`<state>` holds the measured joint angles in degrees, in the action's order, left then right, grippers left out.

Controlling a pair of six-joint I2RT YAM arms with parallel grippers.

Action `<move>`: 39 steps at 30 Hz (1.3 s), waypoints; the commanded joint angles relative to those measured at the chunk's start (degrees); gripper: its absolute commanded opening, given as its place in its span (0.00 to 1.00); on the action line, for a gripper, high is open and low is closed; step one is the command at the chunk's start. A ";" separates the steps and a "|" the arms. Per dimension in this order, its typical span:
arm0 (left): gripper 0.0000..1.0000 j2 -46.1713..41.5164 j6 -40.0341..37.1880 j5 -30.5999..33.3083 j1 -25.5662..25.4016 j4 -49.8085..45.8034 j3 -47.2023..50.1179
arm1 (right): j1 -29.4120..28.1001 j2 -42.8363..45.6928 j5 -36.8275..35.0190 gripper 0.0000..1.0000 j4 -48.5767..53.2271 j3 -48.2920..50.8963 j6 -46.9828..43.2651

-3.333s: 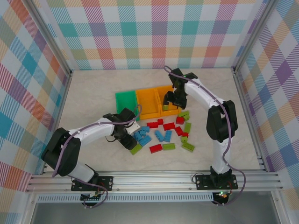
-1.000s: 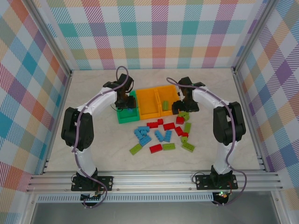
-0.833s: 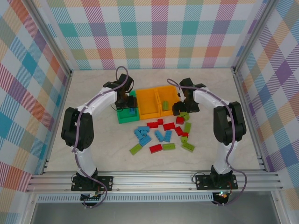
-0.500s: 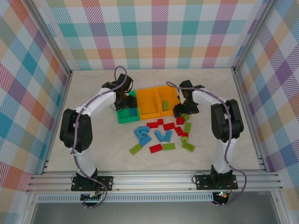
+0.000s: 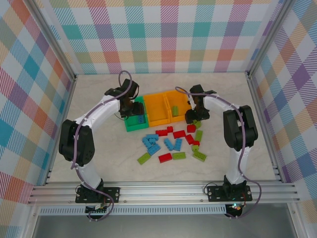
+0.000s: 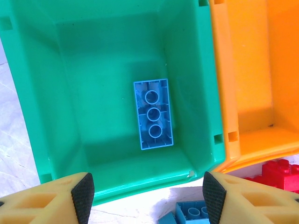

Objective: Sort the legos into containers by color

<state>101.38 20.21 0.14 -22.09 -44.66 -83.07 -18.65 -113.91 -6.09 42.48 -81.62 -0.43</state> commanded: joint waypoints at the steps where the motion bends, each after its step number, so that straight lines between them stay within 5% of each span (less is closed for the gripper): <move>1: 0.65 -2.98 0.99 1.44 0.29 -0.15 1.30 | 0.38 -1.01 -0.50 0.59 0.93 -0.33 -0.98; 7: 0.65 -4.90 0.79 2.28 0.33 -0.08 2.60 | 0.37 1.69 -1.41 0.51 3.00 1.25 1.47; 23: 0.66 -8.70 0.10 2.09 0.29 1.58 7.29 | 0.38 13.56 4.29 0.51 8.54 -5.93 8.76; 28: 0.68 -9.43 -0.21 0.53 -0.06 2.47 9.51 | -0.60 9.12 10.74 0.50 9.03 -12.58 12.89; 39: 0.73 -12.76 2.27 0.05 -4.94 3.26 15.94 | -2.63 -4.01 9.07 0.50 17.38 -28.17 19.95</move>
<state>91.15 20.60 1.10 -25.87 -42.26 -68.66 -21.28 -116.20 3.07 55.27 -106.76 16.16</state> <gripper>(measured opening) 0.727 0.618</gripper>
